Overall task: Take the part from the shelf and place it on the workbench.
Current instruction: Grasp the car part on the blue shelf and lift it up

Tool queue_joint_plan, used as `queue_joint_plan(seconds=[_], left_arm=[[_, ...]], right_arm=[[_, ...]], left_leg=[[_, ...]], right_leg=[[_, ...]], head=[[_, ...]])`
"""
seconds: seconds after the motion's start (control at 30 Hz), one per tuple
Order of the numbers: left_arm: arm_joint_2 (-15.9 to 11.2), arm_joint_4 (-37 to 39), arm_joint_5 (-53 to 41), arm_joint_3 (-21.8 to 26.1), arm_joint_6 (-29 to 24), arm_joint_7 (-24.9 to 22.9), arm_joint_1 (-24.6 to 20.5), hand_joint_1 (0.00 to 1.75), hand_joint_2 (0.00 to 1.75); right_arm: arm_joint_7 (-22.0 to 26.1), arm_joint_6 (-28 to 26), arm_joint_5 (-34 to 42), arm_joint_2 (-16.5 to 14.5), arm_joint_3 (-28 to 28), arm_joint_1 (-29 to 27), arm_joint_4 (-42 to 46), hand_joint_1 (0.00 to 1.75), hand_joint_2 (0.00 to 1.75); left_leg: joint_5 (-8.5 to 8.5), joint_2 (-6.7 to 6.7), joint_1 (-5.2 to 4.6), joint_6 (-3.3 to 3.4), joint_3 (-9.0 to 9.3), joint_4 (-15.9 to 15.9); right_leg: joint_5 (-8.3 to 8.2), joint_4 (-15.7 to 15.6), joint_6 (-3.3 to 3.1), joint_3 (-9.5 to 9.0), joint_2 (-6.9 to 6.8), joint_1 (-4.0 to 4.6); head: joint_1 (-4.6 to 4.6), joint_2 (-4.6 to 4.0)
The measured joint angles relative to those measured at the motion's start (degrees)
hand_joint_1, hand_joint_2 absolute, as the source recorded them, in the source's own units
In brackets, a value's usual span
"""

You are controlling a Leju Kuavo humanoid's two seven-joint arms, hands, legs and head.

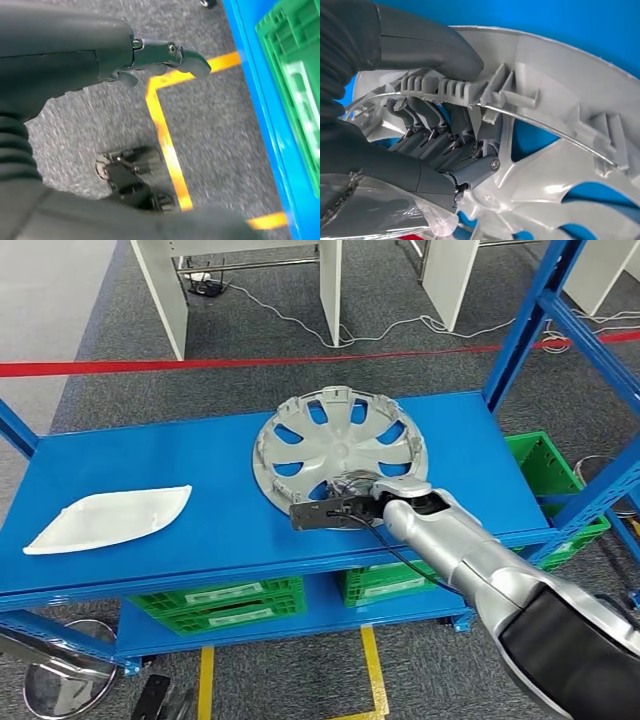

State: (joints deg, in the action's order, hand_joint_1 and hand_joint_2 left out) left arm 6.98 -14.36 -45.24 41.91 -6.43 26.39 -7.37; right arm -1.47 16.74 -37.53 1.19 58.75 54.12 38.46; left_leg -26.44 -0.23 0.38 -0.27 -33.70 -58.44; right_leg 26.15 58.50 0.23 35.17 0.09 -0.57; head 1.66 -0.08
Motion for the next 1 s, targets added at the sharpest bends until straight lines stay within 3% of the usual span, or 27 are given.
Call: queue_joint_plan(seconds=[0.07, 0.13, 0.2, 0.23, 0.27, 0.33, 0.37, 0.4, 0.53, 0.6, 0.67, 0.7, 0.73, 0.77, 0.83, 0.87, 0.9, 1.0], left_arm=[[-0.29, 0.0, 0.23, 0.05, 0.28, 0.83, 0.13, 0.0, 1.75], [-0.46, 0.0, 0.26, 0.18, -0.25, 1.26, 0.18, 0.0, 1.75], [-0.57, 0.0, 0.26, 0.37, -0.68, 1.34, 0.29, 0.0, 1.75], [-0.6, 0.0, 0.22, 0.45, -0.94, 1.27, 0.35, 0.0, 1.75], [-0.62, 0.0, 0.16, 0.49, -1.38, 1.13, 0.37, 0.0, 1.75], [-0.64, 0.0, 0.03, 0.54, -2.65, 0.63, 0.4, 0.0, 1.75], [-0.63, 0.0, -0.06, 0.57, -3.26, 0.42, 0.39, 0.0, 1.75], [-0.62, 0.0, -0.13, 0.61, -3.67, 0.26, 0.4, 0.0, 1.75], [-0.52, 0.0, -0.37, 0.68, -4.37, 0.13, 0.61, 0.0, 1.75], [-0.45, 0.0, -0.43, 0.7, -4.72, 0.07, 0.54, 0.0, 1.75], [-0.38, 0.0, -0.7, 0.72, -5.23, -0.18, 0.63, 0.0, 1.75], [-0.31, 0.0, -0.9, 0.72, -5.5, -0.38, 0.76, 0.0, 1.75], [-0.25, 0.0, -1.09, 0.72, -5.76, -0.56, 0.91, 0.0, 1.75], [-0.17, 0.0, -1.27, 0.72, -5.98, -0.69, 1.02, 0.0, 1.75], [-0.04, 0.0, -1.57, 0.72, -6.3, -0.76, 1.1, 0.0, 1.75], [0.01, 0.0, -1.68, 0.72, -6.41, -0.78, 1.09, 0.0, 1.75], [0.04, 0.0, -1.74, 0.72, -6.49, -0.8, 1.09, 0.0, 1.75], [0.16, 0.0, -1.97, 0.72, -6.71, -0.88, 1.11, 0.0, 1.75]], right_arm=[[0.07, -1.78, 0.47, 0.05, -0.18, -0.12, 0.76, 1.75, 1.75], [0.06, -3.71, 0.93, 0.1, -0.63, -0.42, 1.65, 1.75, 1.75], [-0.02, -4.57, 1.12, 0.21, -1.08, -0.89, 2.38, 1.75, 1.75], [-0.05, -4.95, 1.21, 0.27, -1.33, -1.18, 2.81, 1.75, 1.75], [-0.06, -5.68, 1.27, 0.34, -1.68, -1.54, 3.4, 1.75, 1.75], [-0.04, -9.05, 1.21, 0.53, -3.04, -2.54, 5.45, 1.75, 1.75], [-0.05, -11.09, 1.04, 0.65, -4.0, -3.07, 6.79, 1.75, 1.75], [-0.11, -12.77, 0.85, 0.81, -4.97, -3.56, 8.14, 1.75, 1.75], [-0.32, -14.41, 0.3, 1.54, -7.6, -5.26, 12.18, 1.75, 1.75], [-0.33, -15.57, -0.28, 1.9, -8.67, -6.31, 14.07, 1.75, 1.75], [-0.38, -18.38, -1.45, 2.28, -10.42, -8.24, 17.04, 1.75, 1.75], [-0.45, -19.91, -2.06, 2.45, -11.54, -9.45, 18.91, 1.75, 1.75], [-0.54, -21.16, -2.57, 2.59, -12.67, -10.56, 20.75, 1.75, 1.75], [-0.6, -22.22, -2.99, 2.7, -13.85, -11.62, 22.63, 1.75, 1.75], [-0.41, -24.43, -3.62, 2.83, -16.46, -13.68, 26.54, 1.75, 1.75], [-0.11, -25.71, -3.81, 2.85, -17.81, -14.7, 28.43, 1.75, 1.75], [0.36, -27.09, -3.94, 2.85, -19.11, -15.68, 30.2, 1.75, 1.75], [2.06, -30.94, -3.89, 2.8, -22.33, -18.23, 34.46, 1.75, 1.75]], left_leg=[[-2.41, 0.03, 0.12, -0.59, -1.44, -3.6], [-6.21, 0.06, 0.22, -0.94, -4.9, -11.43], [-7.69, 0.06, 0.23, -0.99, -7.42, -16.88], [-6.67, 0.06, 0.23, -0.9, -7.26, -16.41], [-4.69, 0.06, 0.23, -0.73, -6.06, -13.63], [-0.5, 0.06, 0.12, -0.23, -2.44, -5.44], [0.51, 0.05, 0.01, 0.02, -1.15, -2.44], [0.74, 0.04, -0.1, 0.24, -0.53, -0.81], [0.64, 0.07, 0.07, 1.19, -0.22, 0.41], [0.86, 0.14, 0.27, 1.72, -0.03, 0.78], [0.82, 0.12, 0.24, 1.95, -0.05, 0.77], [0.78, 0.1, 0.23, 2.02, -0.02, 0.75], [0.73, 0.05, 0.22, 2.04, 0.02, 0.73], [0.66, -0.01, 0.22, 2.02, 0.09, 0.68], [0.36, -0.15, 0.18, 1.77, 0.19, 0.47], [0.19, -0.21, 0.07, 1.55, 0.11, 0.28], [0.11, -0.24, -0.04, 1.3, -0.05, 0.13], [-0.05, -0.3, -0.14, 0.58, -0.35, -0.05]], right_leg=[[-0.06, -0.19, -0.65, -0.19, -0.05, -0.22], [-0.01, -0.2, -0.98, -0.24, -0.07, -0.19], [0.03, -0.19, -1.03, -0.3, -0.04, -0.1], [0.05, -0.17, -1.03, -0.37, 0.01, -0.07], [0.09, -0.15, -0.98, -0.48, 0.08, -0.06], [0.19, -0.11, -0.76, -0.59, 0.21, 0.03], [0.19, -0.07, -0.56, -0.48, 0.29, 0.11], [0.15, -0.03, -0.35, -0.29, 0.33, 0.17], [0.64, 0.35, 0.8, 0.37, 0.34, 0.24], [3.41, 5.06, 1.23, 2.68, 0.29, 0.15], [6.8, 13.06, 1.56, 6.4, 0.25, 0.07], [7.49, 15.75, 1.65, 7.72, 0.25, 0.05], [7.11, 16.4, 1.68, 8.12, 0.24, 0.04], [5.6, 14.61, 1.64, 7.35, 0.23, 0.02], [1.64, 6.6, 1.36, 3.48, 0.16, 0.03], [0.47, 2.97, 1.18, 1.62, 0.14, 0.08], [0.05, 0.79, 1.01, 0.47, 0.14, 0.11], [0.39, -0.05, 0.34, -0.06, 0.12, 0.13]], head=[[-0.27, 0.0], [-0.5, 0.01], [-0.49, 0.01], [-0.5, 0.02], [-0.49, 0.01], [-0.47, 0.0], [-0.48, -0.01], [-0.46, -0.01], [-0.32, 0.01], [-0.18, 0.0], [-0.07, -0.01], [-0.06, -0.01], [-0.03, -0.01], [-0.03, 0.0], [-0.01, 0.0], [0.01, 0.0], [-0.01, 0.0], [-0.07, 0.0]])
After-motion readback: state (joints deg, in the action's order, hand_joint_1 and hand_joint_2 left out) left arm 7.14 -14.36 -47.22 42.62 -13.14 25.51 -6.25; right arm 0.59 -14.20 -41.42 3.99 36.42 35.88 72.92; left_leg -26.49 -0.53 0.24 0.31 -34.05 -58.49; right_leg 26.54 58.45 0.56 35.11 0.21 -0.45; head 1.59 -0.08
